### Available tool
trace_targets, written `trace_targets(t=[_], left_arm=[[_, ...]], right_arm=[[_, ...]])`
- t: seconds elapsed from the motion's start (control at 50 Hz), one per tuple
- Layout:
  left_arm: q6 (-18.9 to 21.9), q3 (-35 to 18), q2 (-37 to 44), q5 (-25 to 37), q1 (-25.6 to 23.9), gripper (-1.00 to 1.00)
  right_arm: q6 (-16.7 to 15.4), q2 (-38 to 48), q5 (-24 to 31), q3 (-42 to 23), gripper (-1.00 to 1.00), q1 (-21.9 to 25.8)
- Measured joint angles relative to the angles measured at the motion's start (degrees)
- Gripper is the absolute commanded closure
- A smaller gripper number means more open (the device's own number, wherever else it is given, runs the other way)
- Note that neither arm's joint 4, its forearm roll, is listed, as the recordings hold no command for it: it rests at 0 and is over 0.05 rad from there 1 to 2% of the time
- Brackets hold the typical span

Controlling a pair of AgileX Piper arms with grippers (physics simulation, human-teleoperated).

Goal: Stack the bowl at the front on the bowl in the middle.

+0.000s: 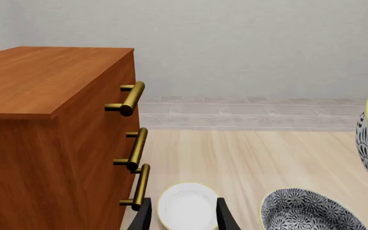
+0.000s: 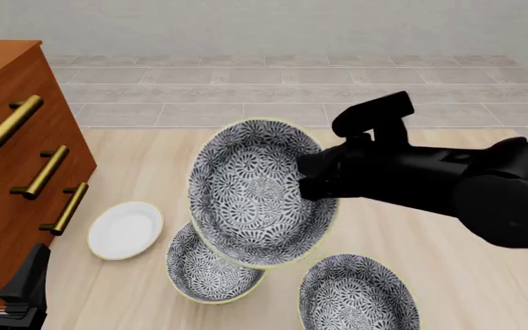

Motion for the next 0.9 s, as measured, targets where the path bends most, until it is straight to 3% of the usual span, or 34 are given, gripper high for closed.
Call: trace_targets(t=[0.9], left_arm=[[0.0,0.0,0.0,0.0,0.0,-1.0]], right_arm=[[1.7,11.6,-2.6,-6.5,1.0,4.4]])
